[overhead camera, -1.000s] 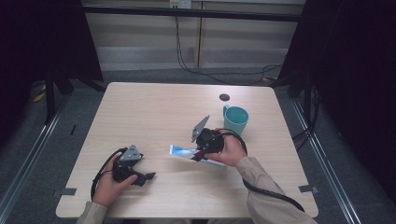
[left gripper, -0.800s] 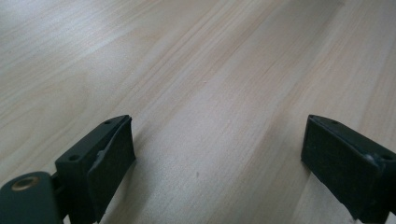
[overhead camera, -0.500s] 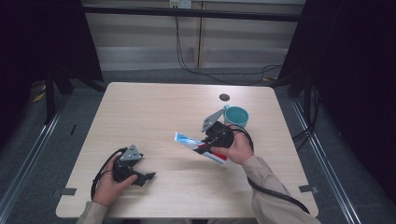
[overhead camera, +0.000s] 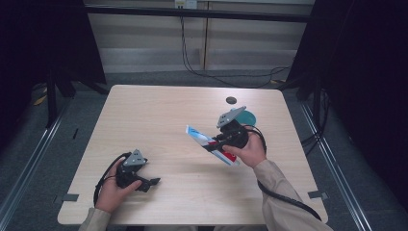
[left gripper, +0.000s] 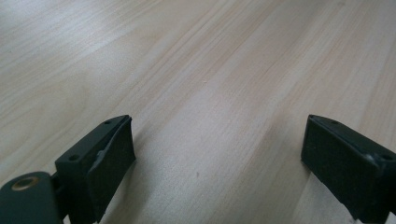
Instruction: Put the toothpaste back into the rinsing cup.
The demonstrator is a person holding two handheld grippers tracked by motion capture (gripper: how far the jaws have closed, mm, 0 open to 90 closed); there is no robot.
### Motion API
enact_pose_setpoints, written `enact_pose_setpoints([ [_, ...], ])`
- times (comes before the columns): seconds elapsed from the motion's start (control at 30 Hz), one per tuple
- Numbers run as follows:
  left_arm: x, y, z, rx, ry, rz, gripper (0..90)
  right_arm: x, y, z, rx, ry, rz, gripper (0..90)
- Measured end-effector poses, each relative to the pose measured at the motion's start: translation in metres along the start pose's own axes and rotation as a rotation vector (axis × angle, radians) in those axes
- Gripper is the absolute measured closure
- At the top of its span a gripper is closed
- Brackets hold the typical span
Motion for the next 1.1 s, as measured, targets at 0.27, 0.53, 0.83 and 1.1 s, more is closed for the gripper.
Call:
enact_pose_setpoints([
  [0.27, 0.000, 0.000, 0.000, 0.000, 0.005, 0.001, 9.0, 0.003, -0.008, 0.004, 0.039, 0.039, -0.008, 72.9],
  [0.53, 0.000, 0.000, 0.000, -0.002, 0.005, 0.002, 9.0, 0.010, -0.016, 0.009, 0.093, 0.078, -0.024, 72.8],
  [0.83, -0.001, 0.000, 0.000, -0.001, 0.006, 0.003, 9.0, 0.017, -0.024, 0.015, 0.138, 0.113, -0.025, 72.9],
  [1.1, -0.001, 0.000, 0.000, 0.000, 0.007, 0.006, 9.0, 0.022, -0.032, 0.024, 0.192, 0.146, -0.028, 72.9],
])
Point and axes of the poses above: each handheld gripper's, and its own axes: y roughly forward along the jaws, z roughly out of its top, x roughly to its right, the point moved 5 cm from there along y, roughly forward along the jaws, and after that the axes turned 8 degrees about -z, right-handed, at the moved point
